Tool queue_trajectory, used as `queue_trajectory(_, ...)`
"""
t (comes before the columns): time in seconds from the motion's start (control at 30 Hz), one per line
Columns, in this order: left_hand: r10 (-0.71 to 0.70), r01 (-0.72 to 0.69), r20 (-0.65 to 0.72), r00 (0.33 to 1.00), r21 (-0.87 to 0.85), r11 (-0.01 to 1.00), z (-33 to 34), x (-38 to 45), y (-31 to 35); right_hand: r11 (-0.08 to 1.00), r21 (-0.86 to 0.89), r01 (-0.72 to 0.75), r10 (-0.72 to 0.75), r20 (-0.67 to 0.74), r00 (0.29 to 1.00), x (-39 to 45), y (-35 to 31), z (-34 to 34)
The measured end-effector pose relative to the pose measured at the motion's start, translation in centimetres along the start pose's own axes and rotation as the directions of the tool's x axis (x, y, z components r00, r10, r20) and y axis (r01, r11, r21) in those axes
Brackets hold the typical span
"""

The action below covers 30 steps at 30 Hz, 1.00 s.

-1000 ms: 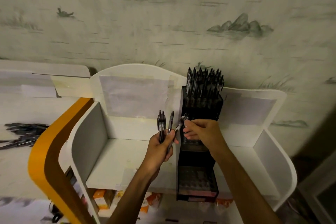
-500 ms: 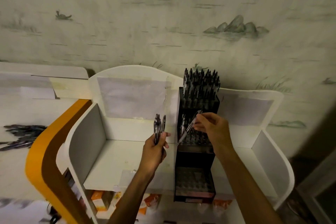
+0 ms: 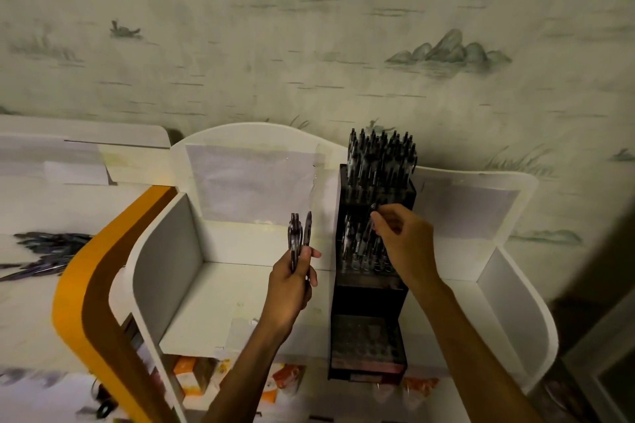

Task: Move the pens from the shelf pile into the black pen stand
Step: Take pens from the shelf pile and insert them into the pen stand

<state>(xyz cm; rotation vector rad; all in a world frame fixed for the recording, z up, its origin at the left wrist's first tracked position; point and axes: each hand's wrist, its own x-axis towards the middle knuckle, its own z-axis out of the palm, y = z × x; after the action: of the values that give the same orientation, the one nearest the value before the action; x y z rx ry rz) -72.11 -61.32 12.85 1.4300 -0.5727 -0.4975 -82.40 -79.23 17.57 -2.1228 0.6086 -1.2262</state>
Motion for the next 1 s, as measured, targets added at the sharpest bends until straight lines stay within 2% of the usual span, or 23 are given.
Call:
queue_trajectory(0.2, 0.002, -0.002, 0.01, 1.0, 0.031, 1.0, -0.1, 0.1, 0.0, 0.999, -0.038, 0.019, -0.017, 0.036, 0.999, -0.6, 0.0, 1.4)
queue_trajectory(0.37, -0.032, 0.034, 0.029, 0.999, -0.059, 0.998, 0.0, -0.2, 0.1, 0.998, -0.058, 0.008, -0.005, 0.051, 0.999, -0.7, 0.1, 1.8)
queue_trajectory(0.53, 0.018, -0.017, 0.019, 1.0, -0.037, 0.999, -0.2, -0.3, -0.2, 0.991, -0.127, -0.038, 0.054, 0.126, 0.991, -1.8, 1.1, 2.4)
queue_trajectory(0.67, 0.049, -0.049, 0.024, 0.999, 0.008, 0.999, -0.4, -0.2, 0.0, 0.99, -0.124, -0.067, 0.082, 0.122, 0.989, -2.3, 1.3, 2.6)
queue_trajectory(0.8, 0.018, -0.018, 0.022, 1.0, 0.025, 1.0, -0.1, -0.2, -0.2, 0.988, -0.131, -0.077, 0.095, 0.146, 0.985, -2.1, 1.2, 2.5)
queue_trajectory(1.0, -0.023, 0.023, 0.02, 1.0, -0.038, 0.999, 0.6, -0.2, 0.0, 0.985, -0.14, -0.105, 0.126, 0.152, 0.98, -2.1, 1.1, 1.4)
